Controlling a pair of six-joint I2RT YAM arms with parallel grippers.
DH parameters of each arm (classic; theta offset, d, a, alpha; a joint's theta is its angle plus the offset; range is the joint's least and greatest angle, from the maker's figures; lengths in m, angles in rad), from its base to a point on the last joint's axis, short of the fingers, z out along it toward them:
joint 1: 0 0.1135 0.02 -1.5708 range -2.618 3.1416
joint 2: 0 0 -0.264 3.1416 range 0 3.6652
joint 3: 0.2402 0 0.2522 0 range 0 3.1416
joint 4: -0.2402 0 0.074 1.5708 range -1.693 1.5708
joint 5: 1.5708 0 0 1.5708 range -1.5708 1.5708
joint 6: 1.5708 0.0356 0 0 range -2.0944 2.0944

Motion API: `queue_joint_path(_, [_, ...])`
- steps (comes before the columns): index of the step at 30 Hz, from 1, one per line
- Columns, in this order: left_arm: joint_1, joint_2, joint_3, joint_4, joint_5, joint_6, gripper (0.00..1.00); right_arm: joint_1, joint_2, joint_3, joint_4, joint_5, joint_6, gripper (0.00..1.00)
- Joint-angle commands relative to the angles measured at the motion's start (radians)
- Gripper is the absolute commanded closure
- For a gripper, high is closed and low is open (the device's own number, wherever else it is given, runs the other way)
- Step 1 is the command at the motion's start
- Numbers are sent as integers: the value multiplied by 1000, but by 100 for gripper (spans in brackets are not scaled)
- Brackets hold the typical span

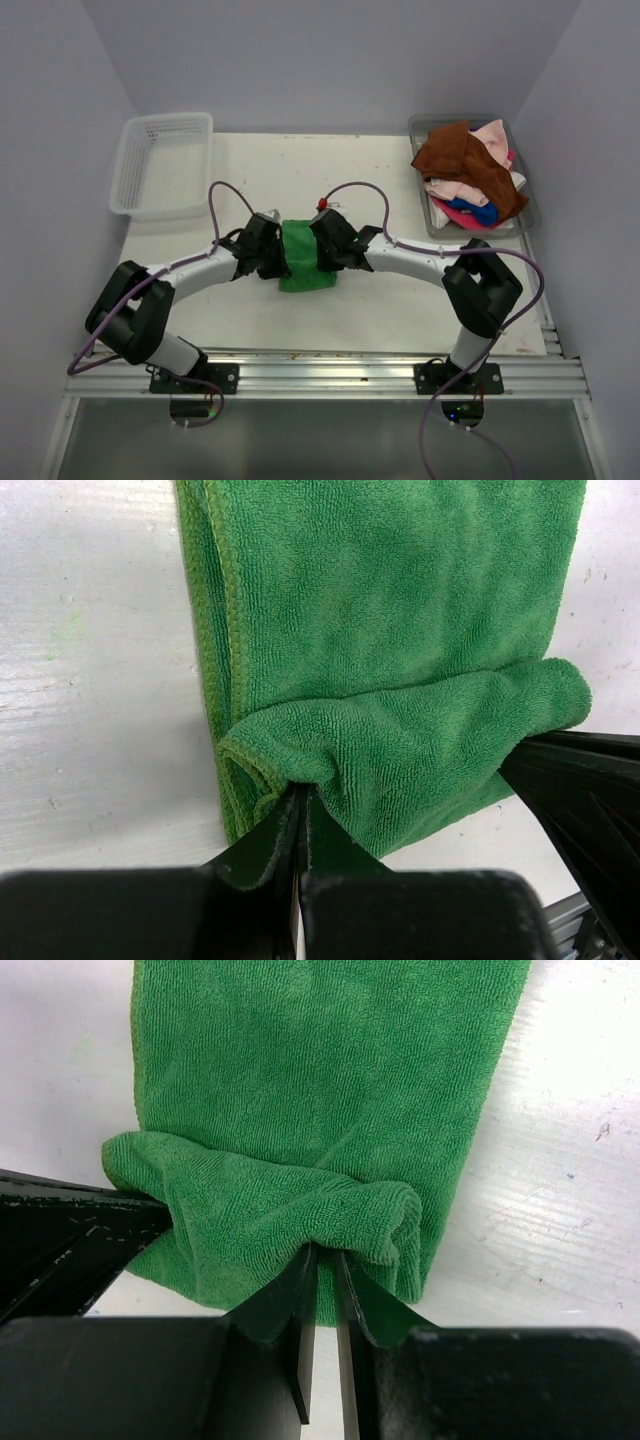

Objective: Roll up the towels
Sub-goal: Roll the towel

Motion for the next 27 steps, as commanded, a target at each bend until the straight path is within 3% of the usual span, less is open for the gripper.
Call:
queue_joint_path(1, [0,0,38,27,-26,32,100,-6,-38,31,4,-20,-18,84])
queue_joint_path(9, [2,-7,58,10,-30,37,100,-5,-13,90,-48,-23,-38,85])
queue_joint_path(16, [8,14,77,9,-38,35,100,20,-104,34,-44,4,-9,84])
queue_joint_path(27, [26,54,130,-11,-35,58,100,-5,97,149,-70,63,-79,83])
